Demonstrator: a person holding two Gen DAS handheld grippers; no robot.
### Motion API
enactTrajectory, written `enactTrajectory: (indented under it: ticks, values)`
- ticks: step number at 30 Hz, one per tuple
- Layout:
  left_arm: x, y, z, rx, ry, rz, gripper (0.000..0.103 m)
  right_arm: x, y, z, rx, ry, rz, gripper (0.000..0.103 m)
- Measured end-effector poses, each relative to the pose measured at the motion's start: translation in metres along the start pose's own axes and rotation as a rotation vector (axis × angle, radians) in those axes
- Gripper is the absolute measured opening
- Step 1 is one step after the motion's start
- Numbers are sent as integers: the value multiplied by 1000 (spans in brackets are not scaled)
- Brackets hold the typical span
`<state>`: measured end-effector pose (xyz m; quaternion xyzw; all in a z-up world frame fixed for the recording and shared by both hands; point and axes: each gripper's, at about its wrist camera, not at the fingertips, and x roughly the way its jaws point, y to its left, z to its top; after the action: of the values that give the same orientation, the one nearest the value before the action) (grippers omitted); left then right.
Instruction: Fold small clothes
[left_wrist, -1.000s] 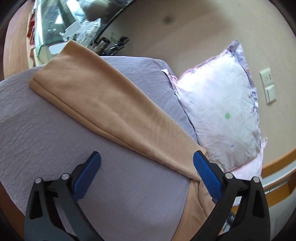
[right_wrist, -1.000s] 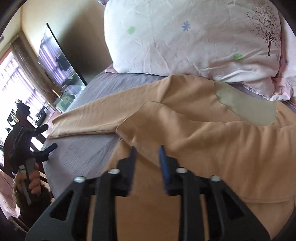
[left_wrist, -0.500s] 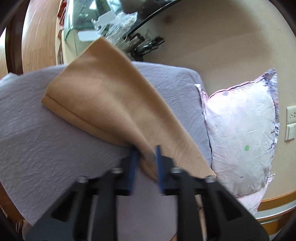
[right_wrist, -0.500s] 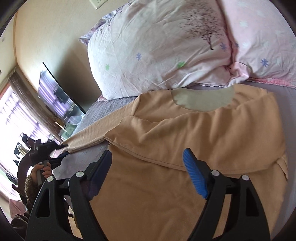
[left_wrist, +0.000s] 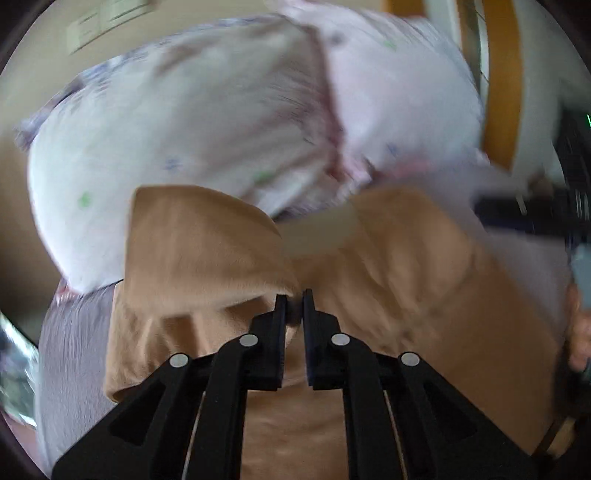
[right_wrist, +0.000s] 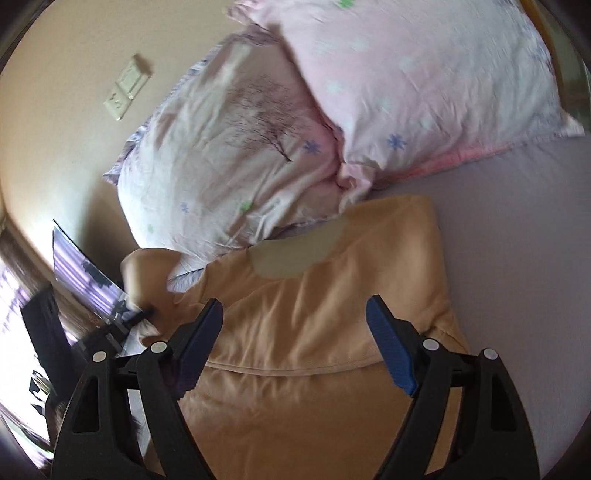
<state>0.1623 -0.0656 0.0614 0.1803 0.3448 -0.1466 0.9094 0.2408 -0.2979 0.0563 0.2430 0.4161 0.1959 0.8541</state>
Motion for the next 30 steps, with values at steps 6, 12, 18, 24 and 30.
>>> enactTrajectory:
  ticks: [6, 12, 18, 24, 30]
  values:
    - [-14, -56, -58, 239, 13, 96, 22, 34, 2, -10, -32, 128, -31, 60]
    - [-47, 12, -97, 24, 75, 153, 39, 79, 6, -17, -10, 217, -139, 47]
    - [-53, 43, -118, -99, 125, 181, 48, 65, 20, -8, -21, 105, -188, 47]
    - [-54, 33, -130, -107, 135, 130, 54, 100, 76, -2, -143, 185, -247, 61]
    - [-51, 26, -132, -110, 135, 110, 58, 126, 64, 10, -123, 184, -293, 7]
